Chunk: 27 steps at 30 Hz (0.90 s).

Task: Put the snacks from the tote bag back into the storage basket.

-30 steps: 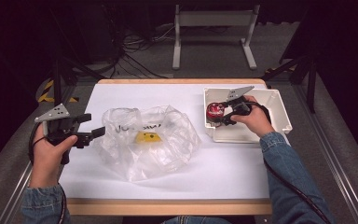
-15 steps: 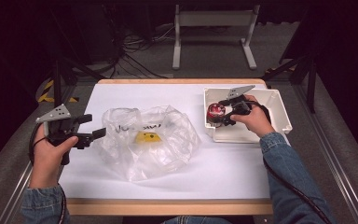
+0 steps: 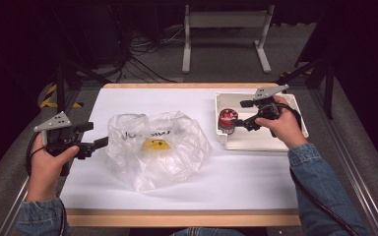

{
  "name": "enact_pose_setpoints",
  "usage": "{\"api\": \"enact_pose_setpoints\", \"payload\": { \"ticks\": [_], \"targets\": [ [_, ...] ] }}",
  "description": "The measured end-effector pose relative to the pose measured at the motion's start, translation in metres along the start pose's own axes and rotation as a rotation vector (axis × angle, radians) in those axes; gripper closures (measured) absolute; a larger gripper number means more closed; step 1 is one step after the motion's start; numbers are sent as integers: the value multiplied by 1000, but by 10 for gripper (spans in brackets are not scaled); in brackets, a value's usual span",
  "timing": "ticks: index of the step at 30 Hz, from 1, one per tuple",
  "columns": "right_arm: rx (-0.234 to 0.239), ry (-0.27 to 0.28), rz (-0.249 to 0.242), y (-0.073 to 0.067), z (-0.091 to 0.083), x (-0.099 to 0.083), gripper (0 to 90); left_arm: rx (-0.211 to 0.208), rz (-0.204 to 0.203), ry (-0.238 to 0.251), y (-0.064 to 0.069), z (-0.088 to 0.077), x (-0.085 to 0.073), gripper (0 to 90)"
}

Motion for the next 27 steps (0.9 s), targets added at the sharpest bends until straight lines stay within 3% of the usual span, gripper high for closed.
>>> {"api": "enact_pose_setpoints", "payload": {
  "ticks": [5, 13, 15, 19, 23, 27],
  "targets": [
    [11, 42, 26, -19, -25, 3, 110, 1, -6, -19, 3, -3, -6, 109],
    [20, 48, 51, -39, -53, -2, 135, 0, -31, -19, 7, -11, -17, 109],
    [5, 52, 64, -44, -59, -6, 123, -2, -38, -27, 7, -10, -20, 109],
    [-47, 58, 27, -52, -70, -15, 123, -5, -42, -40, 8, -7, -25, 109],
    [-100, 113, 57, -58, -81, -26, 123, -9, -38, -60, 12, -5, -31, 109],
    [-111, 126, 82, -63, -90, -35, 123, -34, -41, -69, 12, -2, -36, 106]
  ]
}}
Point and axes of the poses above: each handheld gripper's, and its own axes: z roughly forward along the jaws, x roughly out of its top, y roughly to its right, the point moved 1 cm from there along z, roughly forward along the jaws, and after that the axes turned 9 degrees about z, right-handed, at the moved point
